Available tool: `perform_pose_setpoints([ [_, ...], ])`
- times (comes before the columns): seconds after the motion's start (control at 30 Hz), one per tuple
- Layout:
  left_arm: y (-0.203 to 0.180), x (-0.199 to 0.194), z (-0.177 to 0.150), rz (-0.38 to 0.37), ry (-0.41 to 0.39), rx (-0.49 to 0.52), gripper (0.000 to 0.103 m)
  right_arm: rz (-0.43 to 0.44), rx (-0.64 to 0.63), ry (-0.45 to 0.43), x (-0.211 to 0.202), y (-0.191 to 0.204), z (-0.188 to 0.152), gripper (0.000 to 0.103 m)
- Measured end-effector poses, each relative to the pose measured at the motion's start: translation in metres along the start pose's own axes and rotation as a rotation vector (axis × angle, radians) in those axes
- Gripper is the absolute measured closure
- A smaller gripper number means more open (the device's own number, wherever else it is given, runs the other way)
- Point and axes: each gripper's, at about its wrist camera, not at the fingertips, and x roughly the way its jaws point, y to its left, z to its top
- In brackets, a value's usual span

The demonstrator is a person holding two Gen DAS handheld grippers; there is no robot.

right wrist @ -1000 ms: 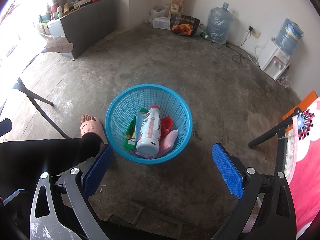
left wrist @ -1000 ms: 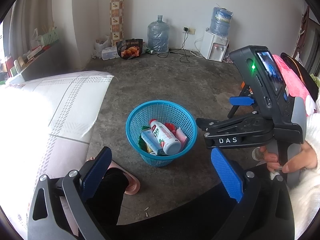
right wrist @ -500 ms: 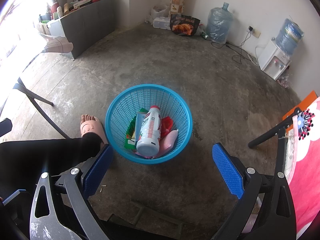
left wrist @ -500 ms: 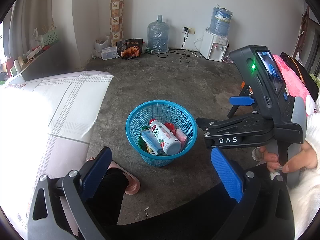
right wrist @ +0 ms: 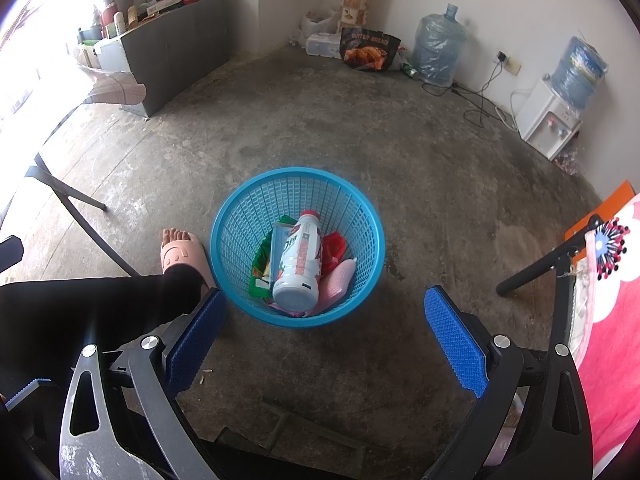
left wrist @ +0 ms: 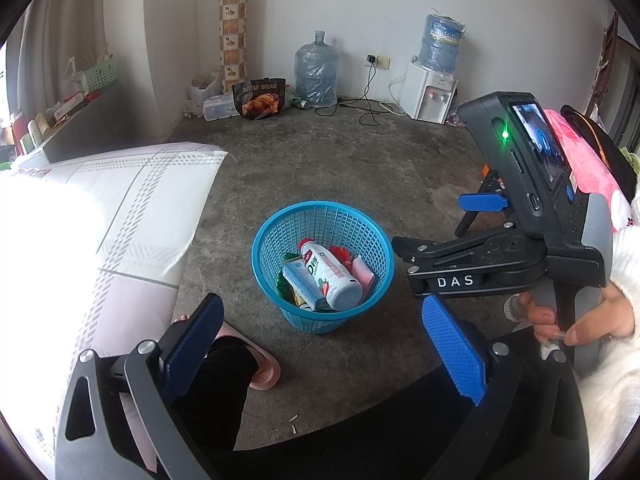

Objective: Collect trash

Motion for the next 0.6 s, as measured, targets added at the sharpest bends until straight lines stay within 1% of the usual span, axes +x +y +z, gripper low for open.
perform_pose_setpoints([
  [0.6,-0.0009,0.0006,-0.0008,0.004,0.003,0.003,0.005,0.001,-0.004,0.002,0.0008,-0.0004,-0.0029,0.008],
])
